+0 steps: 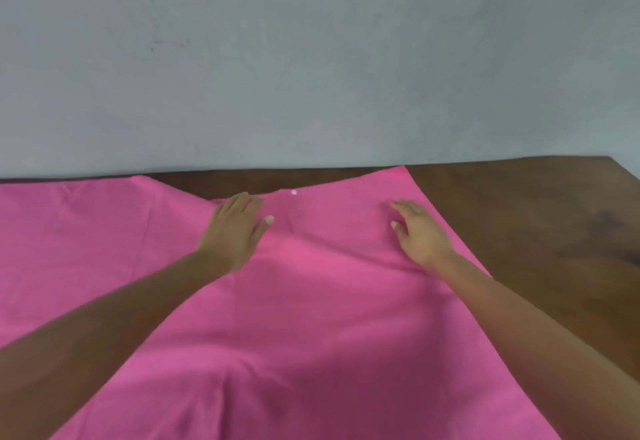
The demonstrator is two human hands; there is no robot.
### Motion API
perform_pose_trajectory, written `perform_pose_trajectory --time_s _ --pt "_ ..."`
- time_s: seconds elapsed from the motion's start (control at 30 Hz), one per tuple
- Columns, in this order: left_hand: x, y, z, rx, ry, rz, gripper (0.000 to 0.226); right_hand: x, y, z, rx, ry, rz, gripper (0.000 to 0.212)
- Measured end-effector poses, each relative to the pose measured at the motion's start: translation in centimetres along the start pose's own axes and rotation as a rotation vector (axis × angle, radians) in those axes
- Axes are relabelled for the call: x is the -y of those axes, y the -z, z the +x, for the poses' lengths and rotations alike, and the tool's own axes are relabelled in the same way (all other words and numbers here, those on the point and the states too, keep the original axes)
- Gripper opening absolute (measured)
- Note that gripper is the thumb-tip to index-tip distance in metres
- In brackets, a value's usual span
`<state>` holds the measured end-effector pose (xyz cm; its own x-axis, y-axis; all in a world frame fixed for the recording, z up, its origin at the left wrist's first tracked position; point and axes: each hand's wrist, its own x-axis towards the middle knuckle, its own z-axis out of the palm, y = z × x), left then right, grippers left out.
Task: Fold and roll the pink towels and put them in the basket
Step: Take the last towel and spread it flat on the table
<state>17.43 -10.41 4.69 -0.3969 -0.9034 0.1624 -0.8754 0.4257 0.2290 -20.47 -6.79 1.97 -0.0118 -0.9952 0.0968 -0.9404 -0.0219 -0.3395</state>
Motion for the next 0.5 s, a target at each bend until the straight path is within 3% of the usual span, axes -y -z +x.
perform_pose_trajectory --time_s 0.17,0.27,0.5 --pt "1.8 -1.3 4.8 0.198 0.058 0.151 0.083 -1.2 -1.5 5.6 0.181 -0.002 -0.083 0.071" --pt "1.6 -2.9 6.4 0.354 0.082 0.215 0.067 -2.7 -2.0 6.9 0.188 -0.057 -0.193 0.078" --pt "0.1 -4.3 12.1 0.429 0.024 0.156 0.075 -6.1 -1.4 7.8 0.166 -0.236 -0.198 0.083"
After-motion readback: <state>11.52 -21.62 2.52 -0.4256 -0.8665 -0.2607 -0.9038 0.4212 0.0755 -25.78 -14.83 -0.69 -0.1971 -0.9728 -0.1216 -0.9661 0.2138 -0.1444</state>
